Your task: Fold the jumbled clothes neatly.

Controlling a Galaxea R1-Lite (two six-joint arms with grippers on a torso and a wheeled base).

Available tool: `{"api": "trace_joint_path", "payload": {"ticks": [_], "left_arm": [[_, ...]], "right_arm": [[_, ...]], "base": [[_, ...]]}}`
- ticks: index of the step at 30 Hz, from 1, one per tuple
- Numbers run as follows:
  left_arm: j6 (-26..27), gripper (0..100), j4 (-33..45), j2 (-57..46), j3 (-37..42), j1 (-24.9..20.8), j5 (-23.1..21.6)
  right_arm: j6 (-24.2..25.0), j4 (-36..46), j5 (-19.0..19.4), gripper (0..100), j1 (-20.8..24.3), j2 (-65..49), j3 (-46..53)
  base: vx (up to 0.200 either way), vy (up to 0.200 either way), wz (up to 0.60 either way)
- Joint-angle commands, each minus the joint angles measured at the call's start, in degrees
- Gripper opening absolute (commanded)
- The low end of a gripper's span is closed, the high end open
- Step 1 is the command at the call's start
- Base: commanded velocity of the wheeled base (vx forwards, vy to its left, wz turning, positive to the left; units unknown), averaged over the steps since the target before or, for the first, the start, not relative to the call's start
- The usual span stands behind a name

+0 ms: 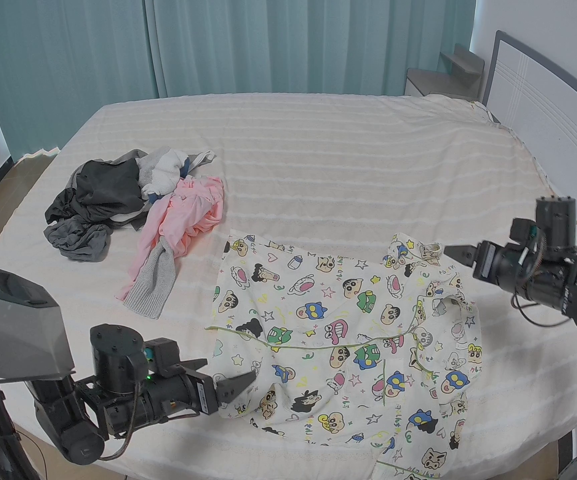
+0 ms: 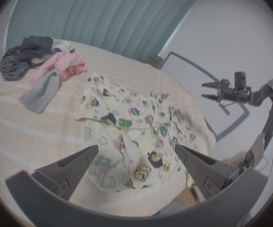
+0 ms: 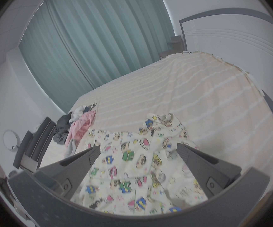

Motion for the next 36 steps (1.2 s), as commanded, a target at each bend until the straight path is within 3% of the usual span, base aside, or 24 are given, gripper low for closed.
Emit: {"api": "trace_joint_path", "payload": {"ticks": [1,5,8,12,18,23,28,36], "left_arm": [[11.39,100,2.58,15.11,-2.13,-5.99,-5.99],[14.56,100,4.51,15.55,-3.18,-6.25,-5.81],[20.36,100,5.22,15.55,-3.01,-5.20,-5.38],[25.46,100,6.80,15.28,-3.45,-3.62,-1.51],[25.98,100,11.55,9.04,-4.76,-1.24,-0.01],[26.16,100,20.16,3.24,-9.07,0.69,2.45],[26.16,100,33.96,-0.27,-16.72,0.25,4.20],[26.25,100,37.12,1.49,-19.71,-2.30,6.05]], "right_arm": [[-5.59,-4.44,1.15,100,0.03,-25.24,24.40],[-9.29,-4.44,1.06,100,-1.21,-29.29,27.48],[-10.69,-4.26,1.15,100,-2.26,-31.31,27.83],[-10.87,-4.26,1.41,100,-3.58,-31.57,27.83],[-11.04,-4.26,3.43,100,-4.02,-31.31,28.62],[-11.04,-4.18,3.61,100,-4.02,-31.31,28.62],[-11.04,-4.26,3.78,100,-4.02,-30.87,28.97],[-11.04,-4.18,3.87,100,-4.02,-30.78,29.06]], "base": [[0.000,0.000,0.00],[0.000,0.000,0.00],[0.000,0.000,0.00],[0.000,0.000,0.00],[0.000,0.000,0.00],[0.000,0.000,0.00],[0.000,0.000,0.00],[0.000,0.000,0.00]]}}
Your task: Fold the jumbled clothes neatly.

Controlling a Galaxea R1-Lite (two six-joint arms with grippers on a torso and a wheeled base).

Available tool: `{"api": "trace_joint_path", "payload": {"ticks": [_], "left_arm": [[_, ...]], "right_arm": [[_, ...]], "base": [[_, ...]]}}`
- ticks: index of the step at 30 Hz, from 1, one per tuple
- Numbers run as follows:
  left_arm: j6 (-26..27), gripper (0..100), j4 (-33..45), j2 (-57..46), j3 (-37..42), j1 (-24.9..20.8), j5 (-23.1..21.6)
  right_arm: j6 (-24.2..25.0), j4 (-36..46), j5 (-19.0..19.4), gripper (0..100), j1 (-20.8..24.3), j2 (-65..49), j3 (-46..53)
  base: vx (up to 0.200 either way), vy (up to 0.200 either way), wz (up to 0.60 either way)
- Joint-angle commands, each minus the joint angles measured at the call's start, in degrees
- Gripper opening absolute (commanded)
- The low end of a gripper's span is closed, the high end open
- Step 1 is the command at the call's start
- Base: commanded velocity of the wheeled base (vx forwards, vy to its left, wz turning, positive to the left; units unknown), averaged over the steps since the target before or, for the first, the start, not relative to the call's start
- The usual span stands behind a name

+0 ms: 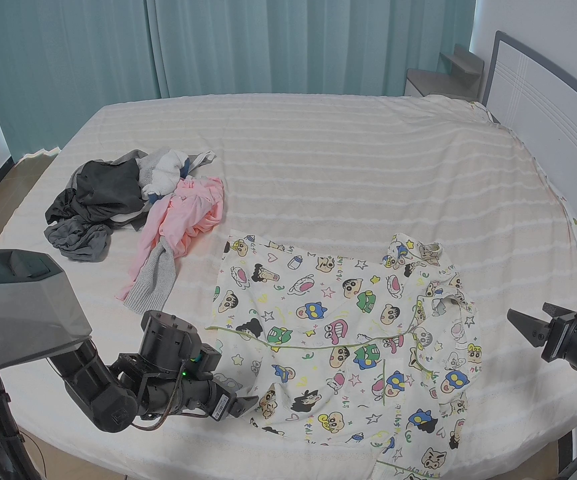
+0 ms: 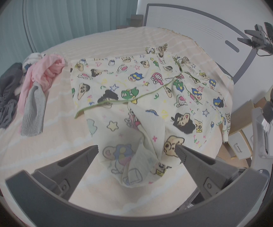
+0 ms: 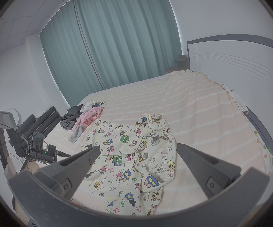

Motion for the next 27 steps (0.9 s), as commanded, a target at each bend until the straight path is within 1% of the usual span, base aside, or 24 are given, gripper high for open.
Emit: {"api": "trace_joint_path", "payload": {"ticks": [1,6,14,22,23,27], "left_arm": [[0.04,100,0.12,0.26,-1.91,-1.18,1.20],[0.04,100,0.21,1.32,-1.91,-1.71,1.90],[1.71,100,2.67,1.58,-1.47,-1.53,1.90],[1.80,100,3.11,2.02,-1.91,-1.53,1.81],[1.80,0,3.11,2.29,-1.91,-1.53,1.81],[1.80,0,3.02,3.25,-1.91,-1.53,1.81]], "right_arm": [[-0.01,-0.03,0.13,100,0.01,0.48,0.12],[-0.01,-0.03,1.10,100,0.01,0.48,0.39],[-0.01,-0.03,1.19,100,0.01,1.00,0.47],[-0.01,-0.03,1.19,100,0.09,1.27,0.65],[-0.01,-0.03,1.19,100,0.09,1.27,0.65],[-0.01,-0.12,1.19,100,0.09,1.36,0.65]], "base": [[0.000,0.000,0.00],[0.000,0.000,0.00],[0.000,0.000,0.00],[0.000,0.000,0.00],[0.000,0.000,0.00],[0.000,0.000,0.00]]}}
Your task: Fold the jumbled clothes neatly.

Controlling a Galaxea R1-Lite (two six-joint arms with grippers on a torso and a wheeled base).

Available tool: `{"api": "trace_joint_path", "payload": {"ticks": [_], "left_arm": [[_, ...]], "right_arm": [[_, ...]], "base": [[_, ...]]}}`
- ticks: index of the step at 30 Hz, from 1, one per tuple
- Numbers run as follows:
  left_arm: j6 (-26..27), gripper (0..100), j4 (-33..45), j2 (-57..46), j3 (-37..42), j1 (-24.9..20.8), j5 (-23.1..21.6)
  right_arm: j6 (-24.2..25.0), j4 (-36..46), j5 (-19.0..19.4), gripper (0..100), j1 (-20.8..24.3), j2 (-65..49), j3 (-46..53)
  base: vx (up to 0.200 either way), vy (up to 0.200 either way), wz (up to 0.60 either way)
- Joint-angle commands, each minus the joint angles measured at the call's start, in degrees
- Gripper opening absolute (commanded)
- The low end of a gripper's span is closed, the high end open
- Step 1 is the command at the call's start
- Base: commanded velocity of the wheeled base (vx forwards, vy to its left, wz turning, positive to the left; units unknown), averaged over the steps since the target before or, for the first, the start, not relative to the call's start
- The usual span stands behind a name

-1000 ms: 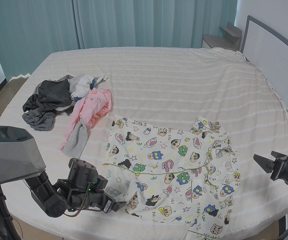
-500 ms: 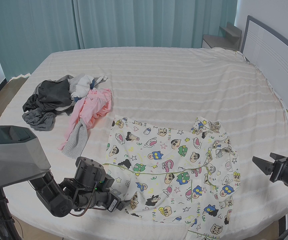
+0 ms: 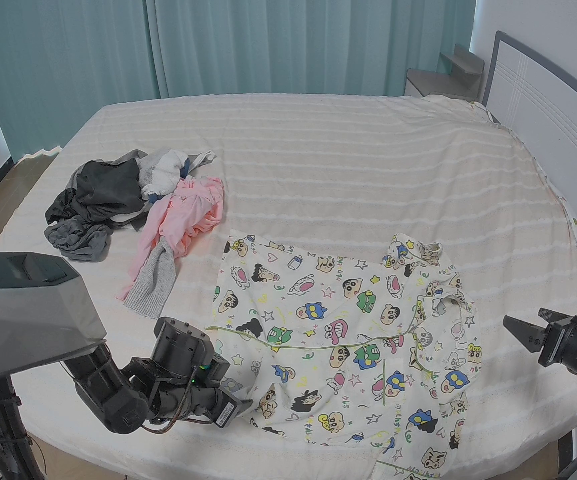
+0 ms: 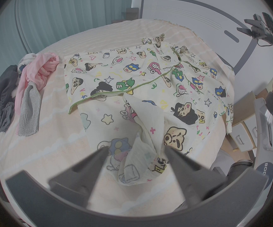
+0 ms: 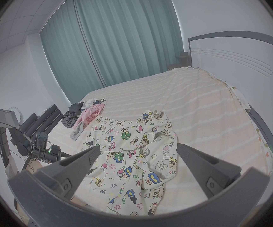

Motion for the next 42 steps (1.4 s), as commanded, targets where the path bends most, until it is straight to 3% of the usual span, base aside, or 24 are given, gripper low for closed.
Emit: {"api": "trace_joint_path", "payload": {"ticks": [1,12,32,38,42], "left_arm": [[-0.01,0,-0.11,1.40,-0.10,0.02,-0.02],[-0.01,0,-0.28,1.58,0.08,0.28,-0.02],[0.61,0,-0.37,-3.52,0.69,9.24,-0.81],[0.34,0,-0.46,-4.75,3.68,8.54,-6.78],[0.08,0,-0.46,-4.75,3.85,7.49,-8.28]], "right_arm": [[-0.01,-0.10,0.01,100,0.04,0.42,0.02],[-0.01,-0.01,0.01,100,0.04,0.42,0.02],[-0.01,-0.01,0.10,100,0.04,0.86,0.28],[-0.01,-0.10,0.10,100,-0.04,0.86,0.28],[-0.01,-0.10,0.10,100,0.04,0.86,0.28]], "base": [[0.000,0.000,0.00],[0.000,0.000,0.00],[0.000,0.000,0.00],[0.000,0.000,0.00],[0.000,0.000,0.00]]}}
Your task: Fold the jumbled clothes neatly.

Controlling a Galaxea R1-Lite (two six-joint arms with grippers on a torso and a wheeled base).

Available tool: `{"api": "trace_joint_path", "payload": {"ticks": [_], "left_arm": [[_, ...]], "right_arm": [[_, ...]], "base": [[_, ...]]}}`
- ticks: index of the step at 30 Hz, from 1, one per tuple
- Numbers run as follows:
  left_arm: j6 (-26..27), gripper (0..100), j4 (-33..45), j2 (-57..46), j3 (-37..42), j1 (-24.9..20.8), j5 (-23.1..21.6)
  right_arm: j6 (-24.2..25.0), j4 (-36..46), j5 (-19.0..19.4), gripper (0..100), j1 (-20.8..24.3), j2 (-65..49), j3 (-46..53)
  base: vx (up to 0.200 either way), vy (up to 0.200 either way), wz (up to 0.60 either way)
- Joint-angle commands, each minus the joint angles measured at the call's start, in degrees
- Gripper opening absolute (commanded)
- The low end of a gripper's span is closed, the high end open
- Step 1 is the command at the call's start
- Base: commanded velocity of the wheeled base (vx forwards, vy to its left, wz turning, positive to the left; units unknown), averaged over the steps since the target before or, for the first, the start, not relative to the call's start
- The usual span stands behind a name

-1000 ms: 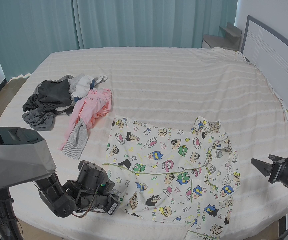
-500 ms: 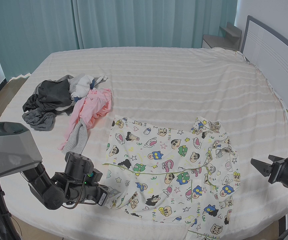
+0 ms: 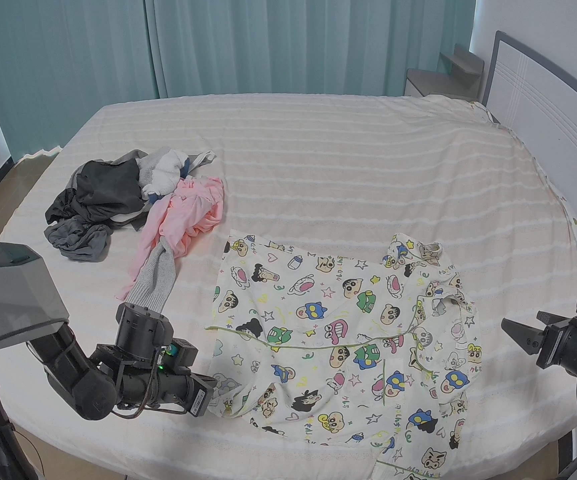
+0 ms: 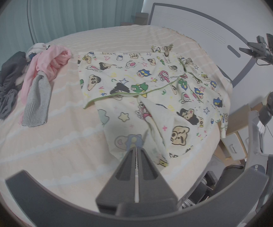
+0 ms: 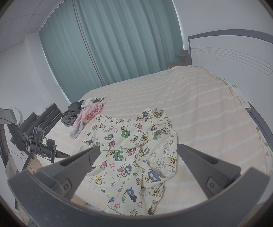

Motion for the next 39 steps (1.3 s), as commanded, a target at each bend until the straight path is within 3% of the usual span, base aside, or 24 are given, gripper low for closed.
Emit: {"api": "trace_joint_path", "payload": {"ticks": [1,2,6,11,29,30,39], "left_arm": [[-0.05,0,-0.05,-0.48,0.75,-1.02,-0.31],[-0.05,100,-0.05,-0.48,0.84,-1.28,-0.39],[-0.23,100,-0.13,-0.22,0.84,-2.07,-0.66],[-0.76,100,-0.13,-0.31,0.75,-3.04,-4.08],[-0.40,100,-0.49,5.05,0.13,-4.53,-3.47],[-0.49,0,-0.49,5.23,0.13,-4.53,-3.29],[-0.49,0,-0.40,5.05,0.66,-3.21,-3.21]], "right_arm": [[-0.01,-0.05,0.02,100,0.09,0.20,-0.03],[-0.01,0.04,0.02,100,0.09,0.29,0.06],[-0.01,0.04,0.02,100,0.09,0.29,0.06],[-0.01,-0.05,0.02,100,0.09,0.29,0.06],[-0.01,0.04,0.02,100,0.18,0.29,0.24],[-0.01,0.04,0.02,100,0.18,0.29,0.24],[-0.19,0.04,0.02,100,0.18,0.29,0.33]], "base": [[0.000,0.000,0.00],[0.000,0.000,0.00],[0.000,0.000,0.00],[0.000,0.000,0.00],[0.000,0.000,0.00],[0.000,0.000,0.00],[0.000,0.000,0.00]]}}
